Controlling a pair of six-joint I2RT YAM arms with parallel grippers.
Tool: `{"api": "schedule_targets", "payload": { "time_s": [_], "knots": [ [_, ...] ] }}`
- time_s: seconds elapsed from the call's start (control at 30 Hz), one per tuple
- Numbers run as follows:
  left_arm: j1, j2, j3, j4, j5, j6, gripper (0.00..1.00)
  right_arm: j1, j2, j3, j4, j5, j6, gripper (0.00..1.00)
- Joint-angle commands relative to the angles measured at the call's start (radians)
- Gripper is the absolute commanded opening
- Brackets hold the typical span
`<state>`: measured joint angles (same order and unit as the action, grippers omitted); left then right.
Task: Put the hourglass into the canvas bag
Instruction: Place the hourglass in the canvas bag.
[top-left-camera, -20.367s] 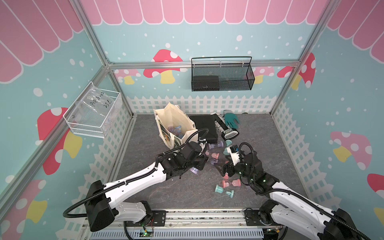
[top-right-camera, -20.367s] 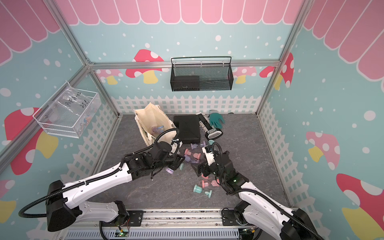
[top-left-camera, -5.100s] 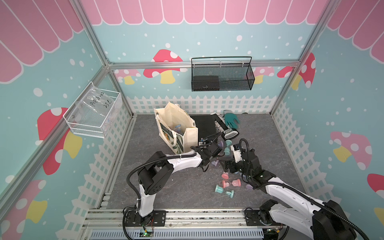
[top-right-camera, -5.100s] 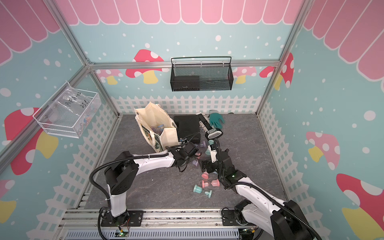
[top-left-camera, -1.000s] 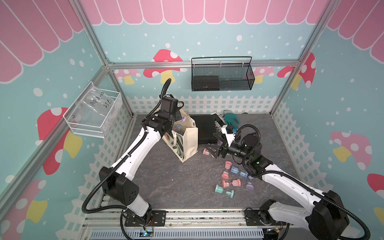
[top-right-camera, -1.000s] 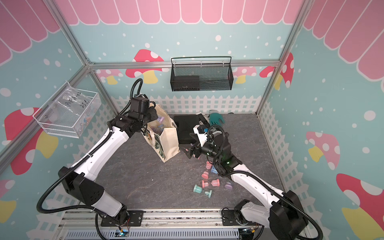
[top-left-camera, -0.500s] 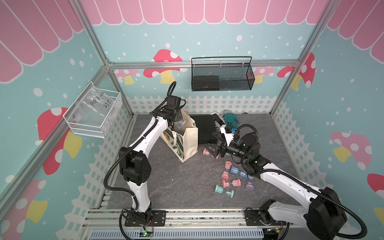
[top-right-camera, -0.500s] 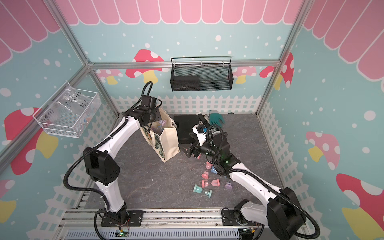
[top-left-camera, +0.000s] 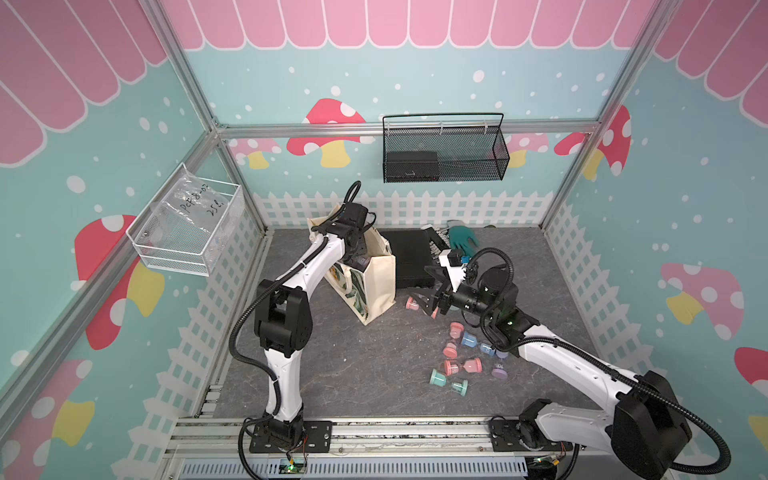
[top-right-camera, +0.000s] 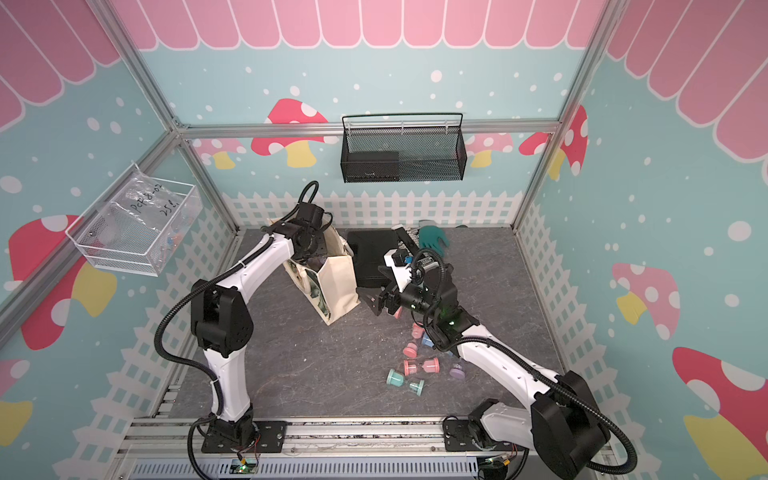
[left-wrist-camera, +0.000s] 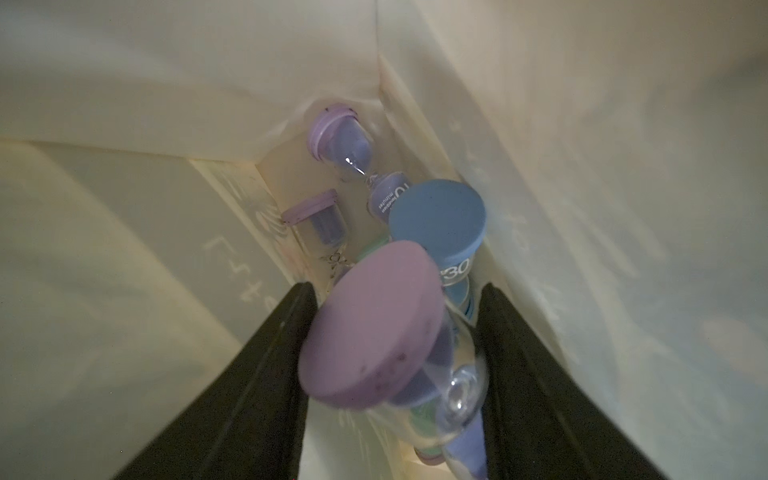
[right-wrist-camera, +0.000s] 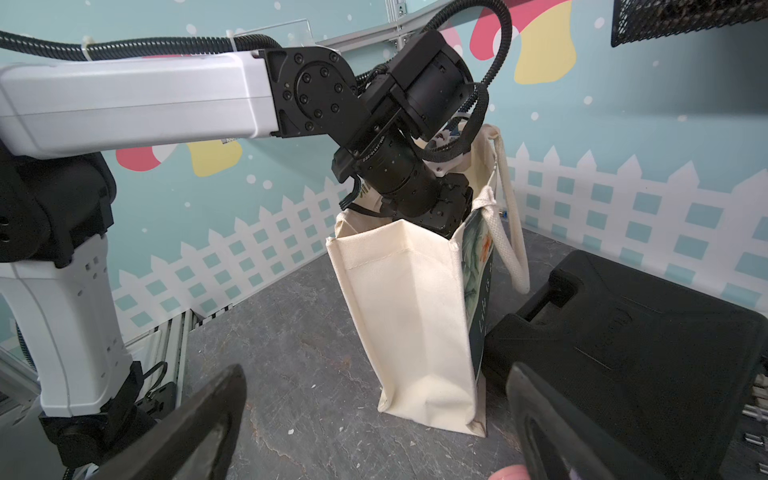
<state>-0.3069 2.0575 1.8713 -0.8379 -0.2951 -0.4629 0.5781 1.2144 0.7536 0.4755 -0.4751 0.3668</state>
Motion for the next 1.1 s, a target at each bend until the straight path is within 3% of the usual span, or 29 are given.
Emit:
{"api": "schedule_targets", "payload": {
  "time_s": [0.0,0.57,1.07],
  "knots": [
    [0.011,0.028,-0.018,-0.019,-0.016,0.011,0.35,0.01,0.005,0.0,0.027,0.014,-0.02,1.0],
    [0.009,-0.024,-0.048,-0.014,0.0,-0.008,0.62,0.01,-0.03,-0.009,0.016,0.04,-0.028,1.0],
    [-0.002,-0.178,-0.003,-0.033,0.032,-0.034,0.68,0.011,-0.067,-0.008,-0.037,0.094,-0.039,0.99]
  ]
}}
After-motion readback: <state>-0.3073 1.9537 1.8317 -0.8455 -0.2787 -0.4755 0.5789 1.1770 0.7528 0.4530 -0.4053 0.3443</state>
